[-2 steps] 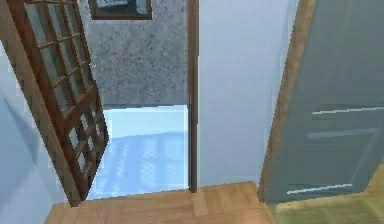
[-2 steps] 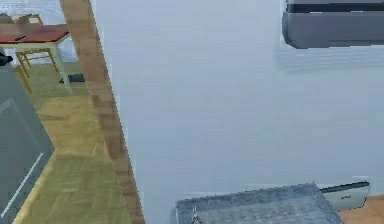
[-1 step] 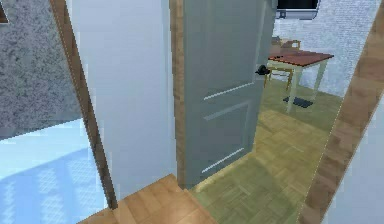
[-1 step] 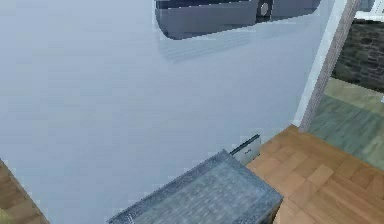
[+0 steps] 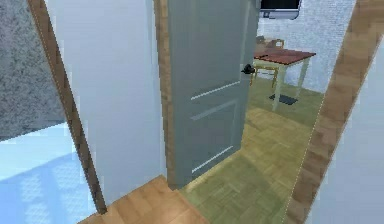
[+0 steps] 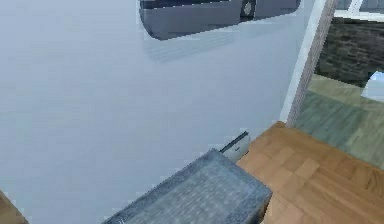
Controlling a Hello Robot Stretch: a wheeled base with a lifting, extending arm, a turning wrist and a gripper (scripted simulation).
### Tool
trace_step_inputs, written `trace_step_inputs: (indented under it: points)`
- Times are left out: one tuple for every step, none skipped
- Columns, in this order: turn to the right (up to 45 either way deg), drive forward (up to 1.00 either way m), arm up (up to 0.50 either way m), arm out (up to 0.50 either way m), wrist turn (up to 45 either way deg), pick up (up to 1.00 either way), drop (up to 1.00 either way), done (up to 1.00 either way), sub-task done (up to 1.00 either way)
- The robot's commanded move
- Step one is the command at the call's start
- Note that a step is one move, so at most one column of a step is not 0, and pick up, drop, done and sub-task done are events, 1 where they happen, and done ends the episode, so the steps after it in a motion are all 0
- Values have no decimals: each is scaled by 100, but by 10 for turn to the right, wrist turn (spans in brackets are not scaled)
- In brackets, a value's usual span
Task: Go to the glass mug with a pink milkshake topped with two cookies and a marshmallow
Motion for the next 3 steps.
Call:
trace_step_inputs:
  points:
    - [0,20,0,0,0,0,0,0,0]
    - [90,0,0,0,0,0,0,0,0]
    - [0,60,0,0,0,0,0,0,0]
